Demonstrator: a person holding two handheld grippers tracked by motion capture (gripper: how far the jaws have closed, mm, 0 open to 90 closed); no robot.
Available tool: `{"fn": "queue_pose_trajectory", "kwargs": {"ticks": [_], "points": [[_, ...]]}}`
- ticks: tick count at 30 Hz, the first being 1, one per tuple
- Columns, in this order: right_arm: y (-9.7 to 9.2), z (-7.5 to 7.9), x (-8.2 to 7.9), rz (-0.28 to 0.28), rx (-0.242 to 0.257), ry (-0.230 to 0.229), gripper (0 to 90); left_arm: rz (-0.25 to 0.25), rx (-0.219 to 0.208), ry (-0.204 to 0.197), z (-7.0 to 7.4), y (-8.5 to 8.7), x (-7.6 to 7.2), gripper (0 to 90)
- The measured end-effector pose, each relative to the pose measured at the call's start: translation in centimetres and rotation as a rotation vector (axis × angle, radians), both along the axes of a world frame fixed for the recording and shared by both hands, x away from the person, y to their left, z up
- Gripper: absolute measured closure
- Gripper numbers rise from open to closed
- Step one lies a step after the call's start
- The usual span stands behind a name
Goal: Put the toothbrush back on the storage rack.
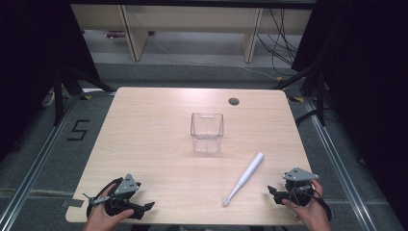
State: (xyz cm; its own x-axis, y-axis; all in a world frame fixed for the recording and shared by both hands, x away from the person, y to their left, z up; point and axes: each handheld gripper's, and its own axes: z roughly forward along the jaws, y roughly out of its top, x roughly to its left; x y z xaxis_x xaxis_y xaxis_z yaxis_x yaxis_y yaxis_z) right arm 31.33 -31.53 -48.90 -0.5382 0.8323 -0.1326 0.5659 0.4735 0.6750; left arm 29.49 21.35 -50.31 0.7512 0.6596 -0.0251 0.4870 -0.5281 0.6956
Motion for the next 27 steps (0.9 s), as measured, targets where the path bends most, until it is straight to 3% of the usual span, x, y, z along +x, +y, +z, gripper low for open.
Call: {"fn": "queue_pose_trajectory", "kwargs": {"ticks": [7, 11, 15, 20, 22, 27], "points": [[0.0, 0.0, 0.2, 0.018, 0.003, -0.018, 21.9, -0.001, 0.002, 0.0, 0.0, 0.0, 0.0, 15.0], [0.4, 0.1, 0.1, 0.002, 0.014, 0.016, 23.9, 0.0, 0.003, 0.001, 0.0, 0.0, 0.0, 15.0], [0.7, 0.3, 0.9, 0.05, 0.032, -0.033, 27.2, 0.008, -0.005, 0.003, 0.0, 0.0, 0.0, 15.0], [1.3, 0.7, 2.0, 0.029, 0.066, -0.045, 29.4, 0.014, -0.009, 0.002, 0.0, 0.1, -0.1, 15.0], [1.4, 0.8, 2.5, 0.052, 0.044, -0.07, 30.9, 0.014, -0.004, 0.003, 0.0, 0.1, -0.1, 15.0], [1.7, 1.0, 3.4, 0.037, 0.062, -0.071, 35.4, 0.01, -0.009, 0.009, -0.1, 0.1, -0.2, 15.0]]}}
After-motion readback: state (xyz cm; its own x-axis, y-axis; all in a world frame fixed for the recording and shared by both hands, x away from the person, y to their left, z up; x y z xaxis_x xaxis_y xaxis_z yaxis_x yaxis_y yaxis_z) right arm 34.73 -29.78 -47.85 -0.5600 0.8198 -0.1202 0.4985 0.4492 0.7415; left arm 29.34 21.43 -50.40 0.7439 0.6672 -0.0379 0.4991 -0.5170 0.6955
